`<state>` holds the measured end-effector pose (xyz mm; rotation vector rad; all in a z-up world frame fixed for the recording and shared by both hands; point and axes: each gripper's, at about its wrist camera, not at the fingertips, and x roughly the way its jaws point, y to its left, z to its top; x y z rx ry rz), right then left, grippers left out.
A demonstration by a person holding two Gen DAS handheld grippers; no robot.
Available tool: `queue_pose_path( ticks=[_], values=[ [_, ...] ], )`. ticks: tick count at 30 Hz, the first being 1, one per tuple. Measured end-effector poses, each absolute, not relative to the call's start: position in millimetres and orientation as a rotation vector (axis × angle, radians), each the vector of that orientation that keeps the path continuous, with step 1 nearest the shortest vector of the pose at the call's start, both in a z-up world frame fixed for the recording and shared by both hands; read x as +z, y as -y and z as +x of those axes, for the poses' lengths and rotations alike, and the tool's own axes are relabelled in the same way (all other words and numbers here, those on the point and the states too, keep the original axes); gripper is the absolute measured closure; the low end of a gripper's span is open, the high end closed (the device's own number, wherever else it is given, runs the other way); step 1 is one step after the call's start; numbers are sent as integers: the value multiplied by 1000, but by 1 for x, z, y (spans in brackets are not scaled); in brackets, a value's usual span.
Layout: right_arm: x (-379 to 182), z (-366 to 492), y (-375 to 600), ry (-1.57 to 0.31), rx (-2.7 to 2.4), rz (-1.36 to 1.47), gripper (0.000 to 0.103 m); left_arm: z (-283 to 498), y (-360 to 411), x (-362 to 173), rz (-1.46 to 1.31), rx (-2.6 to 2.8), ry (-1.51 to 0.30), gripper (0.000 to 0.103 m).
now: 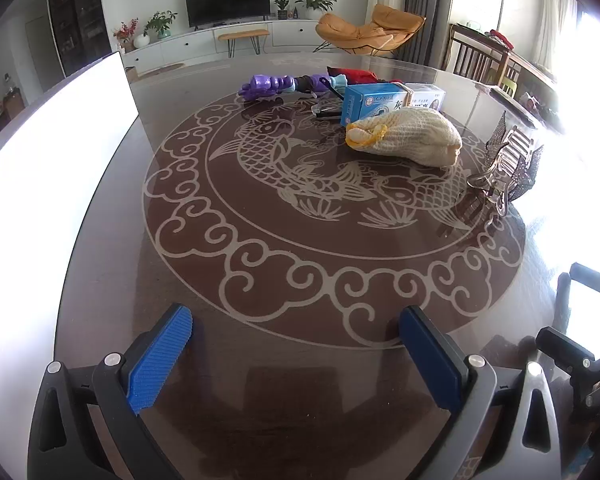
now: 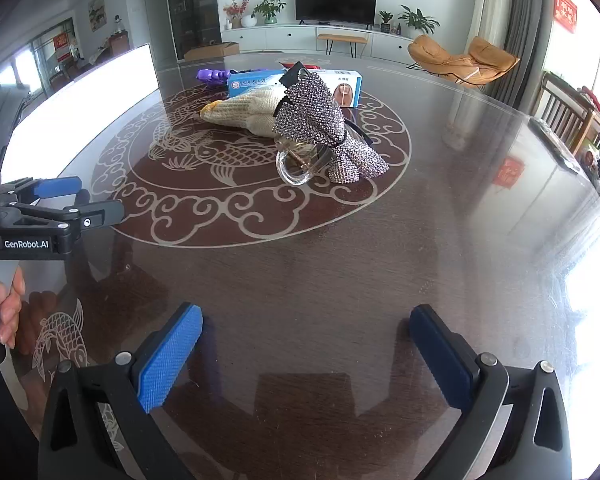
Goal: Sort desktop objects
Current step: 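Close right tool on silver rhinestone claw clip while left tool approaches cream knit bag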
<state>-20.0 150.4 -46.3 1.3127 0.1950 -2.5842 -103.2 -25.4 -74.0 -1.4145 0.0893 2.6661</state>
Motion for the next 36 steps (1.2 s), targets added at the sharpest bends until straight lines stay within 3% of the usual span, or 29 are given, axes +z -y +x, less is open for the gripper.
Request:
queue_pose_path(
  ticks=[5,15,18,20,21,25,36],
  values=[
    [-44,-34,-160,-251,-2543,1300,0,-102,26,-73,-1413,2666,-90,0],
    [-36,-115,-130,-656,-2338,1106,0,-102,26,-74,-1413,2665,-91,0],
    [-36,-138,-123,-639,-2308,1118,0,-103,26,-74,-1413,2665,-91,0],
    [-37,-147,-122,-597,-2294,1138,10,-103,25,-74,-1413,2665,-91,0],
    [-36,-150,-123,-564,-2286,1144,28,-103,26,-74,-1413,2665,-91,0],
    [-26,-158,-134,-446,-2337,1174,40,-103,25,-74,-1413,2665,-91,0],
    [-22,-227,-145,-396,-2609,1352,43,-103,26,-74,-1412,2663,-89,0]
  ],
)
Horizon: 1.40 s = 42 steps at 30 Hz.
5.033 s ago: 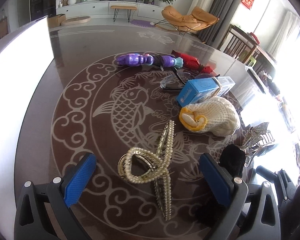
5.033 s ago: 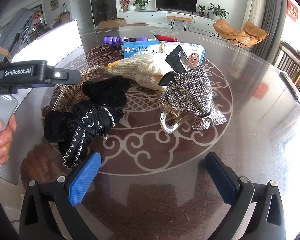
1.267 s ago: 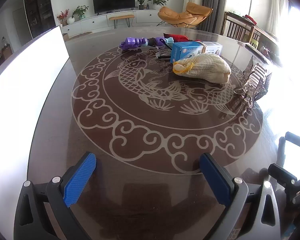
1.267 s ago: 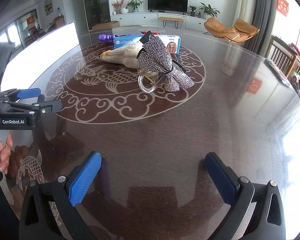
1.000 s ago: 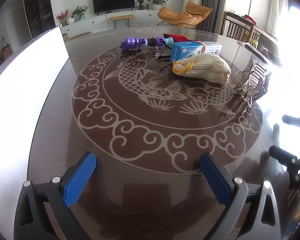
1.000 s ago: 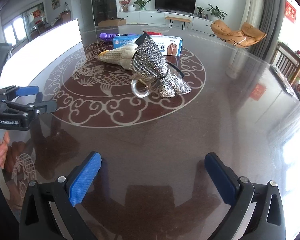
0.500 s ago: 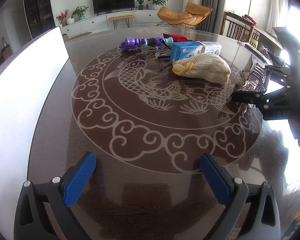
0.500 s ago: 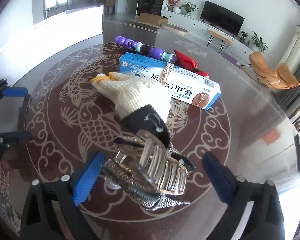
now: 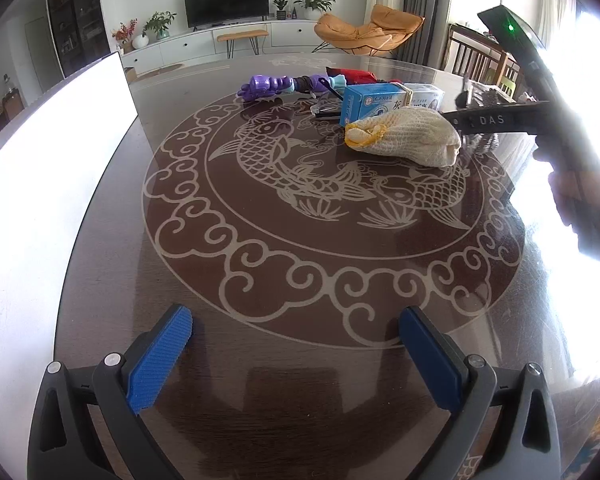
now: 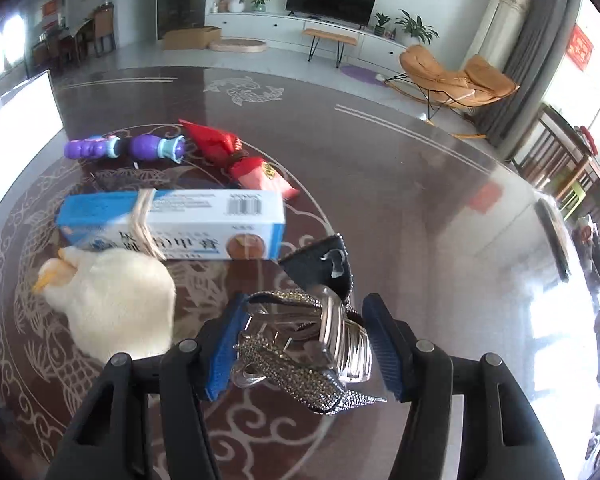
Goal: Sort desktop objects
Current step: 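Close right tool on silver rhinestone claw clip while left tool approaches cream knit bag, then close left tool on cream knitted mesh bag while right tool lifts the clip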
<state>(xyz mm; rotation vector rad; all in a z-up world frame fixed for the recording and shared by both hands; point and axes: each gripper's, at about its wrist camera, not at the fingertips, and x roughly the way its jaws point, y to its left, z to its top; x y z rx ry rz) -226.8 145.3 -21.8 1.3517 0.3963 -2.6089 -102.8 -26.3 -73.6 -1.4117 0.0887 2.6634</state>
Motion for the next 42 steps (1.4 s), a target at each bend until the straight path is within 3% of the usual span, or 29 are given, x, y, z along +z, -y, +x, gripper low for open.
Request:
queue_pose_path(
  ticks=[5,15,20,22,26,32,37,40,42],
  values=[
    [-17,-195,-89,-217,-2254,1229,43,-103,26,-74,-1412,2664,-88,0],
    [-7,-132,-103,-260,-2305,1395,42,-103,26,-74,-1412,2664,-88,0],
    [-14,-159,-112,-104,-2312,1360,27,-102,27,-74,-1409,2661,-86,0],
    [-20,-168,-113,-65,-2311,1353,14,-101,27,-74,-1407,2661,-88,0],
    [-27,-165,-117,-3,-2252,1343,13,-97,32,-73,-1382,2657,-39,0],
    [-7,-129,-114,-219,-2208,1135,2,-82,69,-63,-1328,2749,202,0],
    [-15,-121,-103,-457,-2188,1072,1,-123,70,-51,-1362,2783,315,0],
    [-23,-126,-102,-444,-2178,1106,1,-160,59,-63,-1526,2744,284,0],
    [-26,-126,-102,-441,-2180,1104,1,-171,48,-72,-1627,2768,127,0]
  ],
)
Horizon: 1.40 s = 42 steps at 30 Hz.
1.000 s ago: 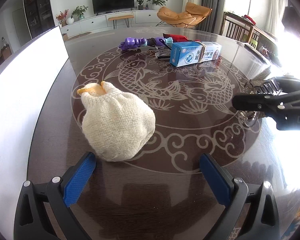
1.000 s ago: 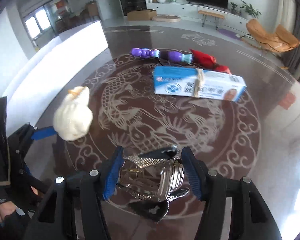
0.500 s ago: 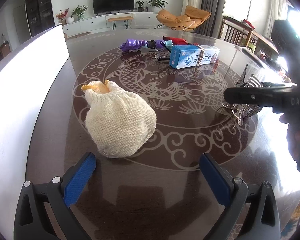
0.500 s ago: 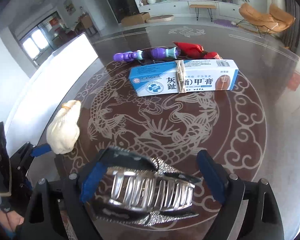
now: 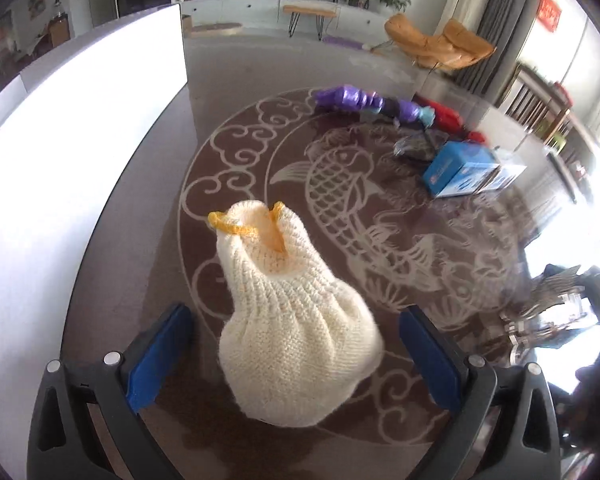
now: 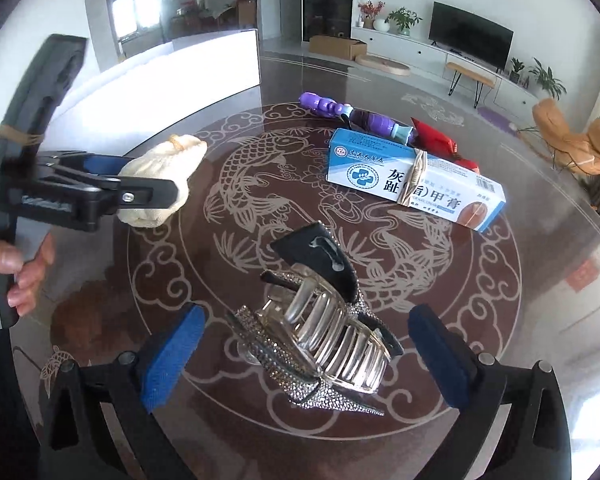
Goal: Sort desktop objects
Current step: 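Close left tool on cream knitted mesh bag while right tool lifts the clip, then carry the clip and knit bag over the white bin, then open right tool dropping the claw clip while left tool releases the knit bag into bin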
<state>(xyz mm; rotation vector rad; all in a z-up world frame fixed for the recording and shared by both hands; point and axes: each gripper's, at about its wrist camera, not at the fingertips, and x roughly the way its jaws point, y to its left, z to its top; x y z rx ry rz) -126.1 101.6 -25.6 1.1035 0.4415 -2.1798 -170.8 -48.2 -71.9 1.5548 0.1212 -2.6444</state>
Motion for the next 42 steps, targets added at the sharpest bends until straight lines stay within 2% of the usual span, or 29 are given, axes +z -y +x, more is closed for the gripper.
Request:
queue_pose_path(
  ticks=[1,2,3,4,6,9,12,14,15,16,21,22,23,24,25,30,33,35,36,37,39,42],
  values=[
    [-26,-126,-101,-446,-2180,1102,1,-172,42,-74,1549,-2639,-38,1],
    [-27,-127,-101,-447,-2177,1103,2,-170,40,-74,1538,-2684,-33,19],
    [-27,-127,-103,-440,-2165,1103,10,-166,38,-70,1497,-2713,-8,36],
    [-27,-129,-105,-423,-2153,1101,32,-164,38,-67,1497,-2733,-7,53],
    [-25,-130,-110,-404,-2145,1119,35,-155,39,-62,1491,-2781,-15,57],
    [-19,-133,-118,-358,-2165,1160,39,-130,40,-43,1423,-2854,6,57],
    [-4,-130,-121,-317,-2178,1173,43,-108,46,-14,1352,-2927,-76,57],
    [8,-126,-114,-342,-2176,1158,49,-100,57,7,1317,-2954,-142,57],
    [14,-125,-110,-357,-2173,1151,75,-96,62,17,1302,-2967,-175,57],
    [20,-125,-107,-358,-2166,1154,94,-92,68,25,1285,-2978,-197,57],
    [37,-118,-106,-374,-2187,1193,92,-58,88,49,1214,-3006,-212,57],
    [39,-117,-111,-349,-2204,1202,82,-52,90,51,1208,-3007,-218,57],
    [40,-116,-116,-319,-2225,1215,70,-48,92,52,1203,-3007,-227,57],
    [40,-115,-120,-301,-2247,1228,31,-44,94,52,1200,-3008,-239,57],
    [40,-113,-121,-300,-2264,1233,0,-41,95,52,1200,-3007,-253,57],
    [4,-110,-102,-302,-2227,1306,2,-28,107,59,1201,-3003,-337,57],
    [-15,-116,-98,-317,-2261,1360,49,-19,126,68,1179,-2986,-362,57],
    [-16,-116,-99,-329,-2259,1361,50,-12,144,72,1168,-2965,-380,57],
    [-14,-115,-99,-338,-2252,1372,62,-9,155,74,1163,-2953,-394,57],
    [-9,-114,-99,-332,-2246,1372,68,-6,167,76,1156,-2940,-410,57],
    [12,-109,-96,-293,-2237,1335,73,-1,195,80,1128,-2902,-437,57],
    [53,-100,-69,-287,-2212,1218,74,5,242,85,1096,-2823,-456,57]
  ],
)
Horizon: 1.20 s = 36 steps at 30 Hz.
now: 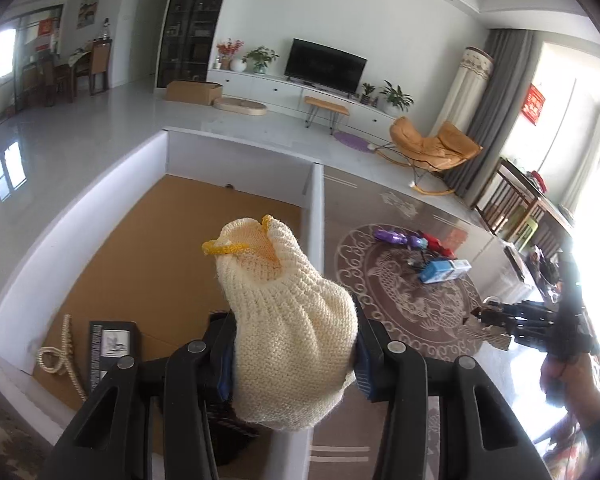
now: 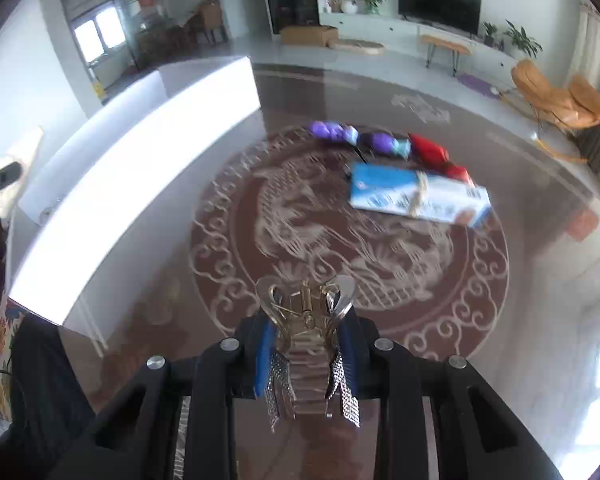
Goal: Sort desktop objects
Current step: 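Open right tool dropping the claw clip while left tool releases the knit bag into bin, then bring both open tools back over the table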
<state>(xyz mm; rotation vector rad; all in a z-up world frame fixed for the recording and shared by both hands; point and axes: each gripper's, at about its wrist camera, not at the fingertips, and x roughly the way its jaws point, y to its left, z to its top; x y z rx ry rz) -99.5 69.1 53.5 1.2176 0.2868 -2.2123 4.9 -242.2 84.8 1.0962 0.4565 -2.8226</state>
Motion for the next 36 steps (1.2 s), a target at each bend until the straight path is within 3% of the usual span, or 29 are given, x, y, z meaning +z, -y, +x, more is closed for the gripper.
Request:
queue_pose_path(
  ticks=[7,13,15,16,17,19,20,23,28,31,32,34,36],
  values=[
    [130,-69,67,-179,-1995,996,74,-7,339,50,1217,-2575,-450,57],
    [125,-37,203,-171,-1794,974,74,-11,381,8,1324,-2430,-512,52],
    [108,-30,241,-216,-1773,992,73,-9,389,-1,1355,-2385,-524,44],
    [99,-29,256,-231,-1765,1004,72,-8,392,-4,1364,-2363,-525,30],
    [90,-27,270,-248,-1759,1022,69,-7,392,-4,1361,-2349,-519,17],
    [76,-26,291,-268,-1759,1057,40,-2,390,-3,1331,-2346,-498,16],
    [73,-25,295,-280,-1788,1056,36,2,389,-2,1317,-2349,-496,15],
    [80,-24,283,-214,-1796,1008,28,13,384,11,1242,-2367,-483,15],
    [114,-26,189,-112,-1992,790,0,21,323,50,1100,-2545,-472,15],
    [109,-31,109,-99,-2143,723,0,7,253,75,1080,-2750,-465,14],
    [101,-36,81,-110,-2198,732,0,3,224,79,1089,-2828,-452,9],
    [75,-45,26,-147,-2325,815,0,-7,171,82,1124,-2956,-416,0],
    [41,-57,-26,-192,-2417,953,0,-16,120,73,1198,-3054,-390,0]
  ],
)
